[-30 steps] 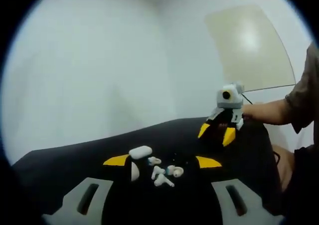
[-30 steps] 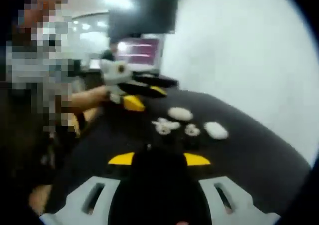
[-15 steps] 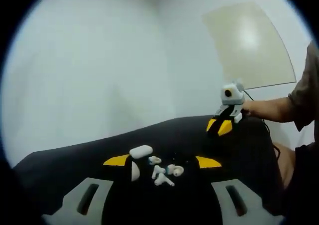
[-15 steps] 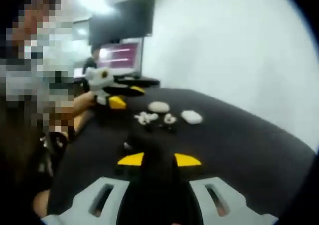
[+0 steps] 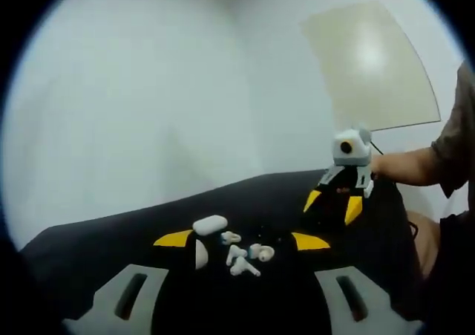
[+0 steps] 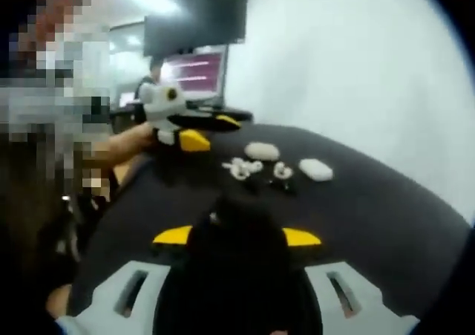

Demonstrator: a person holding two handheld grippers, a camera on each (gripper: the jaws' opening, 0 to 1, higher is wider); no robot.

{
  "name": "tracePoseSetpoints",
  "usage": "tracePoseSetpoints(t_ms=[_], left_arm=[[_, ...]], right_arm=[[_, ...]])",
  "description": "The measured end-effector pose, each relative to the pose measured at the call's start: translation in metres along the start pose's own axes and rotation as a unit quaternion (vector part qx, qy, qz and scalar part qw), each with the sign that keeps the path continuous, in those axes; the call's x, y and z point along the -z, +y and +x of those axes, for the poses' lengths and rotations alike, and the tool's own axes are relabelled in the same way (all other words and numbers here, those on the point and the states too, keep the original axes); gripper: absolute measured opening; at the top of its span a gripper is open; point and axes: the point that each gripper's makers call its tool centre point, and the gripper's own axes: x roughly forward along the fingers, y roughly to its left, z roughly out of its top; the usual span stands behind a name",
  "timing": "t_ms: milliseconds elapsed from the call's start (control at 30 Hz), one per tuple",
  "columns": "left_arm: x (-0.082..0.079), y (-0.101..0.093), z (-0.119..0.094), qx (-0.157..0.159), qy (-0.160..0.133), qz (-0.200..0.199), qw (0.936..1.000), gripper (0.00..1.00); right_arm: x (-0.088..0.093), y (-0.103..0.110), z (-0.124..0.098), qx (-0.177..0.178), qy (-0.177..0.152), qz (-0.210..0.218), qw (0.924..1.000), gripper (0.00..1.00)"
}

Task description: Pick up three earphones and place each one into its charging case using tactile feedback, ensure that each earphone is properly inserted and securely positioned inside the case.

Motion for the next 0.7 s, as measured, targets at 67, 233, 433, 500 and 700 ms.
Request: tracePoseSetpoints(t_ms=[67,233,433,500,700], left_arm=[[0.000,0.000,0.000,0.000,0.000,0.000,1.0000,0.48],[0.001,-0.001,0.000,0.002,0.000,0.003,1.0000,0.47],[0.002,-0.006,0.001,0.010,0.002,0.013,0.9999,0.47],[0.003,-0.012,0.001,0.020,0.005,0.025,0.9995,0.47],[0.011,-0.060,0.002,0.125,0.025,0.079,0.9887,0.45]], right_arm=[[0.002,0.004,0.001,-0.005,0.007,0.021,0.9997,0.35],[0.002,0.010,-0.003,-0.005,0.011,0.025,0.9996,0.28],[-0.010,0.052,-0.005,-0.071,0.002,-0.020,0.9973,0.26],[-0.016,0.052,-0.006,-0.062,-0.006,-0.048,0.9969,0.26],[-0.033,0.031,-0.007,-0.015,-0.067,-0.071,0.9951,0.33]])
